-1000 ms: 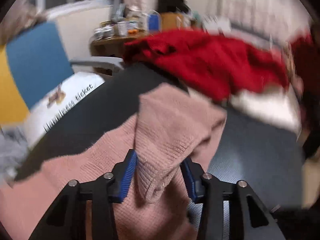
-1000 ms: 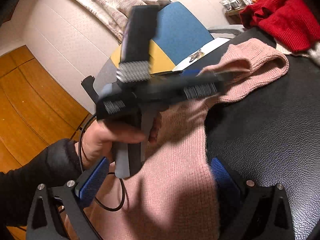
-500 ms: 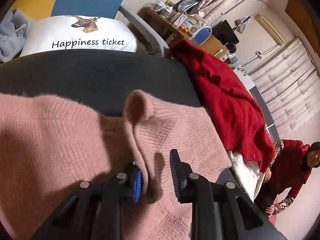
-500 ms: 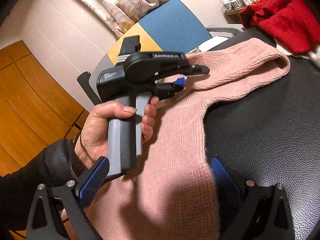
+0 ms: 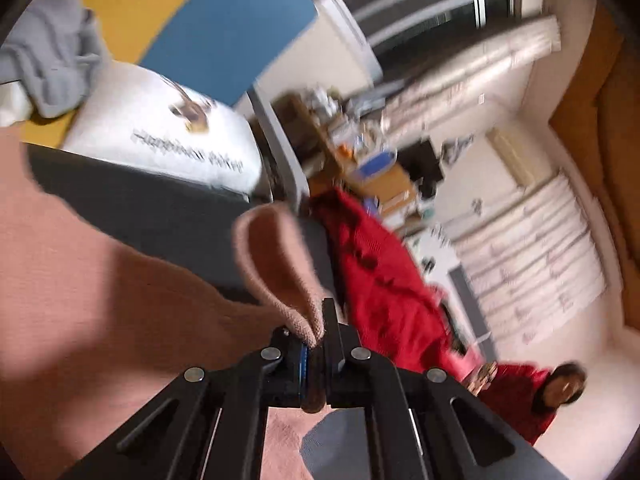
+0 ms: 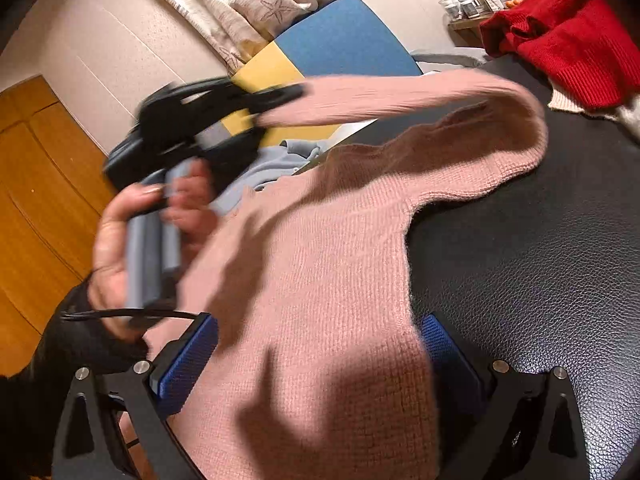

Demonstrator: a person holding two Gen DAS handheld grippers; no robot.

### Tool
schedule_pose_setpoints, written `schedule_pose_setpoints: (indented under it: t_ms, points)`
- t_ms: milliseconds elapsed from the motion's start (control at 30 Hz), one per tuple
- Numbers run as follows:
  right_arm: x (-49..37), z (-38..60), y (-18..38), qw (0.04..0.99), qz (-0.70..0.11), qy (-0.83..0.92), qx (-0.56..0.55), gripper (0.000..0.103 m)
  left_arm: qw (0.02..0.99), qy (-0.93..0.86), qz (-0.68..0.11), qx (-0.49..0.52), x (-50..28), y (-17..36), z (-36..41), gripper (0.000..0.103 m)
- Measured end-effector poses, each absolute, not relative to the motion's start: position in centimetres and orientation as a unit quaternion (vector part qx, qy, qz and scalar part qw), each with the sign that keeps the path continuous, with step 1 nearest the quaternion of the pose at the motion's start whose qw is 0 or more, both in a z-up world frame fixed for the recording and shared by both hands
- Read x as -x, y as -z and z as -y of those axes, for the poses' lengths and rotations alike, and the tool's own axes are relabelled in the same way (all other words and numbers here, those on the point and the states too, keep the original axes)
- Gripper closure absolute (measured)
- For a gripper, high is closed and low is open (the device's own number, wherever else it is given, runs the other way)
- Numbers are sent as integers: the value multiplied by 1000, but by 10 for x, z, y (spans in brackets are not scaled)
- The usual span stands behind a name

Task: Fold clothes
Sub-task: 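Lay the sleeve across the sweater body with the left gripper and release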

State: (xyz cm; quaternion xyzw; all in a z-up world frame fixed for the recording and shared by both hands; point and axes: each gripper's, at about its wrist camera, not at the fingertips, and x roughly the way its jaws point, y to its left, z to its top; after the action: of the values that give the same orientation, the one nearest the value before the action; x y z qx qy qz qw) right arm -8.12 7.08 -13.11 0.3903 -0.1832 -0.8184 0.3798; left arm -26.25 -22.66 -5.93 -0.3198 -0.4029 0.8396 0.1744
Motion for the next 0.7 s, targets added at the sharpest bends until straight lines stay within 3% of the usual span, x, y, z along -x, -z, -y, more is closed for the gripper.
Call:
schedule_pose_setpoints:
  t_ms: [333, 700]
  points:
    - [80, -64, 128, 370, 169, 823, -397, 0, 81, -871, 405, 266, 160, 40, 336, 99]
    - [80, -64, 124, 363, 157, 826, -402, 0, -4, -862, 421, 283, 77, 99, 391, 99]
